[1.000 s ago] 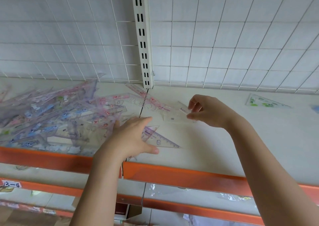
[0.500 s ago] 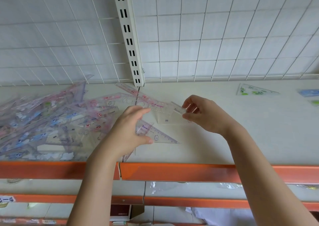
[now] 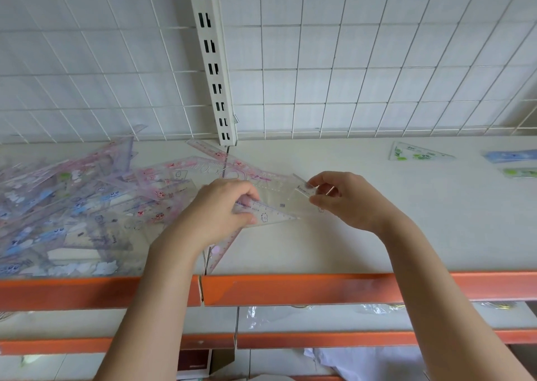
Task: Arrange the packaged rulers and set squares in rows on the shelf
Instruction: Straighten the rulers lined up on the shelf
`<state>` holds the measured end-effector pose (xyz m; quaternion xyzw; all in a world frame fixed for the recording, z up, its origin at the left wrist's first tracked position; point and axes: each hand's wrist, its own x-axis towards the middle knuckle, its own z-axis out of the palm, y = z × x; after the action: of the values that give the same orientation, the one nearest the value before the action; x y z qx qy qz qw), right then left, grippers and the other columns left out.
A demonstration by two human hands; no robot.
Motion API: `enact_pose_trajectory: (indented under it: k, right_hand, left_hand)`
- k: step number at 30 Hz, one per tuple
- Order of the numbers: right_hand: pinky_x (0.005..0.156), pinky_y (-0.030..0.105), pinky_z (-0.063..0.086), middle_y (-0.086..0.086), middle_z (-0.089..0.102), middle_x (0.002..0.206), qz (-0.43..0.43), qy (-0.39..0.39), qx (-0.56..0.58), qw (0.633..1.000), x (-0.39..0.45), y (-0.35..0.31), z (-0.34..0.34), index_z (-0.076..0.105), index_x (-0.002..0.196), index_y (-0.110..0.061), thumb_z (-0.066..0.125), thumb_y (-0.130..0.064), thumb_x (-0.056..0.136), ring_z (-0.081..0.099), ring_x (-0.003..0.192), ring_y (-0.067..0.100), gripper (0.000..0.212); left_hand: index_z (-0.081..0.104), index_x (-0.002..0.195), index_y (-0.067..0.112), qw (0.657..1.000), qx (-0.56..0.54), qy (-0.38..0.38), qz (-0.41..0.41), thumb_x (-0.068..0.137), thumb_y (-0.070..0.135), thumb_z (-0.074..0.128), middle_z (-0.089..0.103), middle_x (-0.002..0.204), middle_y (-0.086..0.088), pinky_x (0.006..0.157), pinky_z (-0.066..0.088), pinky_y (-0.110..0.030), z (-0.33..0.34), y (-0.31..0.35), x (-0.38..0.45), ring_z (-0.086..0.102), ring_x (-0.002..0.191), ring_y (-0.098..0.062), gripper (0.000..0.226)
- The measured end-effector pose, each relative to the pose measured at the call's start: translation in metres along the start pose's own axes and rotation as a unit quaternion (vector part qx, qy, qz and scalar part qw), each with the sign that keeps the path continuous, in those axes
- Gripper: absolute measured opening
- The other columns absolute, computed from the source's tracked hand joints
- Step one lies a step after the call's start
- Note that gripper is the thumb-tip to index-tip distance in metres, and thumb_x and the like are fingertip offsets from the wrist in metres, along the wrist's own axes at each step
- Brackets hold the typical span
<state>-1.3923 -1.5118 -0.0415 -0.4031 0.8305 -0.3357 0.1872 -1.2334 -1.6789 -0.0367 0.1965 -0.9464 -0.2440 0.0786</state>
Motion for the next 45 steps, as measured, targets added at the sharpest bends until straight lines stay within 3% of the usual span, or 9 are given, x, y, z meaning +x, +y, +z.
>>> enact_pose_trajectory:
  k: [5, 9, 15, 19, 22, 28, 32, 38, 45]
  right_hand:
    - [0.049, 0.009, 0.039, -0.006, 0.065, 0.076, 0.008, 0.012, 0.004, 1.0, -0.009, 0.003, -0.004, 0.063, 0.094, -0.024, 0.053, -0.017, 0.092, 0.054, 0.057, -0.002, 0.013]
    - [0.072, 0.037, 0.053, -0.004, 0.064, 0.081, 0.022, 0.054, 0.066, 0.996, -0.018, 0.009, -0.012, 0.056, 0.09, -0.026, 0.045, -0.019, 0.096, 0.066, 0.069, 0.01, 0.014]
    - [0.06, 0.022, 0.042, -0.008, 0.061, 0.079, 0.037, 0.154, 0.04, 0.987, -0.03, 0.036, -0.032, 0.049, 0.116, -0.029, 0.044, -0.031, 0.097, 0.056, 0.066, 0.01, 0.019]
    - [0.063, 0.022, 0.038, -0.008, 0.055, 0.082, 0.054, 0.151, -0.029, 0.987, -0.042, 0.061, -0.053, 0.047, 0.13, -0.029, 0.065, -0.043, 0.083, 0.052, 0.069, 0.005, 0.052]
    - [0.064, 0.021, 0.04, -0.006, 0.056, 0.085, 0.062, 0.131, -0.047, 0.988, -0.05, 0.079, -0.067, 0.045, 0.136, -0.027, 0.07, -0.043, 0.08, 0.051, 0.069, 0.006, 0.063]
    - [0.059, 0.024, 0.041, -0.007, 0.059, 0.086, 0.097, 0.159, -0.035, 0.982, -0.062, 0.115, -0.102, 0.044, 0.115, -0.024, 0.074, -0.04, 0.076, 0.055, 0.07, 0.01, 0.052]
    - [0.074, 0.03, 0.043, -0.006, 0.056, 0.098, 0.099, 0.149, -0.096, 0.979, -0.06, 0.136, -0.124, 0.047, 0.116, -0.021, 0.074, -0.037, 0.077, 0.053, 0.084, 0.016, 0.05]
    - [0.097, 0.035, 0.036, 0.001, 0.051, 0.115, 0.1, 0.122, -0.167, 0.973, -0.044, 0.152, -0.14, 0.051, 0.125, -0.02, 0.073, -0.041, 0.076, 0.045, 0.11, 0.022, 0.058]
    - [0.1, 0.032, 0.034, 0.002, 0.05, 0.121, 0.085, 0.091, -0.162, 0.979, -0.019, 0.158, -0.149, 0.05, 0.131, -0.02, 0.072, -0.04, 0.078, 0.042, 0.116, 0.023, 0.061]
  left_hand:
    - [0.069, 0.102, 0.018, 0.997, -0.074, 0.001, 0.026, 0.085, 0.001, 0.06, 0.065, 0.087, 0.007, 0.075, 0.043, -0.016, 0.0, 0.005, 0.007, 0.063, 0.088, -0.01, 0.026]
    - [0.067, 0.101, 0.023, 0.992, -0.092, 0.066, 0.049, 0.088, 0.005, 0.059, 0.063, 0.089, 0.012, 0.071, 0.045, -0.024, 0.0, 0.008, 0.013, 0.062, 0.08, -0.009, 0.024]
    - [0.059, 0.113, 0.021, 0.983, -0.107, 0.129, 0.075, 0.094, 0.006, 0.047, 0.046, 0.089, 0.006, 0.067, 0.042, -0.021, 0.012, 0.025, 0.03, 0.06, 0.061, -0.008, 0.027]
    - [0.055, 0.127, 0.021, 0.987, -0.092, 0.113, 0.074, 0.096, 0.007, 0.045, 0.036, 0.087, 0.008, 0.072, 0.032, -0.011, 0.029, 0.048, 0.043, 0.046, 0.074, -0.003, 0.036]
    - [0.052, 0.126, 0.025, 0.989, -0.112, 0.073, 0.063, 0.093, 0.02, 0.052, 0.034, 0.087, 0.011, 0.076, 0.039, -0.022, 0.044, 0.071, 0.05, 0.045, 0.066, -0.001, 0.033]
    - [0.036, 0.113, 0.021, 0.993, -0.09, 0.041, 0.071, 0.077, 0.026, 0.073, 0.033, 0.102, 0.006, 0.07, 0.029, -0.018, 0.073, 0.113, 0.068, 0.037, 0.072, -0.003, 0.052]
    - [0.036, 0.104, 0.021, 0.99, -0.09, 0.073, 0.081, 0.076, 0.025, 0.075, 0.033, 0.104, 0.005, 0.068, 0.03, -0.016, 0.086, 0.132, 0.077, 0.042, 0.072, -0.001, 0.049]
    - [0.052, 0.121, 0.027, 0.992, -0.049, 0.099, 0.054, 0.076, 0.031, 0.075, 0.034, 0.126, 0.004, 0.094, 0.044, -0.037, 0.096, 0.142, 0.08, 0.039, 0.114, -0.016, 0.051]
    - [0.044, 0.136, 0.024, 0.996, -0.039, 0.082, -0.002, 0.08, 0.026, 0.071, 0.045, 0.126, 0.002, 0.099, 0.038, -0.034, 0.106, 0.146, 0.081, 0.041, 0.118, -0.02, 0.062]
